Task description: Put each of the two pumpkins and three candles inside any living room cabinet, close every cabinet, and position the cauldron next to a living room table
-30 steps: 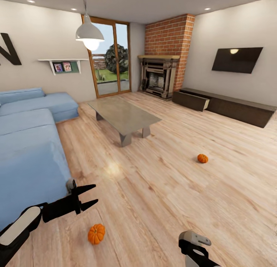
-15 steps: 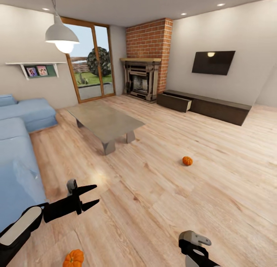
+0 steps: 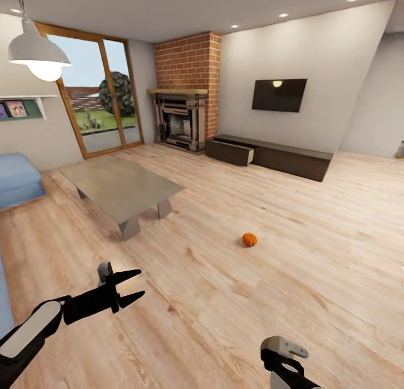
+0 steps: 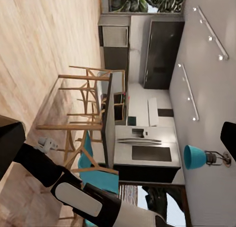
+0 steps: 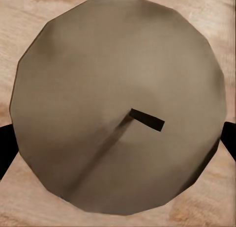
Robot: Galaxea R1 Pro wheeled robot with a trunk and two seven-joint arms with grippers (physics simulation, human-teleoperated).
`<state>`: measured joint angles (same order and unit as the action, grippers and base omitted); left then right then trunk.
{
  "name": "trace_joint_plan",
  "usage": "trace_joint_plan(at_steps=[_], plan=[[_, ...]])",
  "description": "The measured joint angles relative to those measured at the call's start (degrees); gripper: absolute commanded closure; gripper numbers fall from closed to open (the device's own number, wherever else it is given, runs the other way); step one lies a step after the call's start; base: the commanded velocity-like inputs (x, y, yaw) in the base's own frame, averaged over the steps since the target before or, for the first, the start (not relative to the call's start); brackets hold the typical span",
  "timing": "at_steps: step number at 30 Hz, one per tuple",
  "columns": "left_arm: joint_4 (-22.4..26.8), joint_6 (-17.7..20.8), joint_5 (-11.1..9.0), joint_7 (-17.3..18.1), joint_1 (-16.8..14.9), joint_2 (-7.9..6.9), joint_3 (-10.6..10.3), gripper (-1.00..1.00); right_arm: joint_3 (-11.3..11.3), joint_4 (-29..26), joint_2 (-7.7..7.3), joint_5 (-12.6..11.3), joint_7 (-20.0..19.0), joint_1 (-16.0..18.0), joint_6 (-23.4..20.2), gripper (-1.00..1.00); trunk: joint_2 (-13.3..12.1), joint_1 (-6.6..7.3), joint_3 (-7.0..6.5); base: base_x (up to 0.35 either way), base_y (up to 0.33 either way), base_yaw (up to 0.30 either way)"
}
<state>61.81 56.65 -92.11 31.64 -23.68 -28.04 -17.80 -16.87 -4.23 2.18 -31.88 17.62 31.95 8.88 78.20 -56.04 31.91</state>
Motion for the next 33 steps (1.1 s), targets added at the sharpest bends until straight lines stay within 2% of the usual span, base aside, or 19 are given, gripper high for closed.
trace_joint_plan(at_steps=[25, 33], plan=[[-0.5, 0.0, 0.0, -0.1, 0.0, 0.07, 0.0, -1.00, 0.1, 0.0, 0.00, -0.5, 0.0, 0.0, -0.1, 1.00, 0.0, 0.00, -1.46, 0.288, -0.188, -0.240], [-0.5, -0.1, 0.0, -0.3, 0.0, 0.06, -0.1, -1.00, 0.0, 0.0, 0.00, -0.5, 0.1, 0.0, -0.1, 1.00, 0.0, 0.00, -1.48, 0.313, -0.126, -0.062]])
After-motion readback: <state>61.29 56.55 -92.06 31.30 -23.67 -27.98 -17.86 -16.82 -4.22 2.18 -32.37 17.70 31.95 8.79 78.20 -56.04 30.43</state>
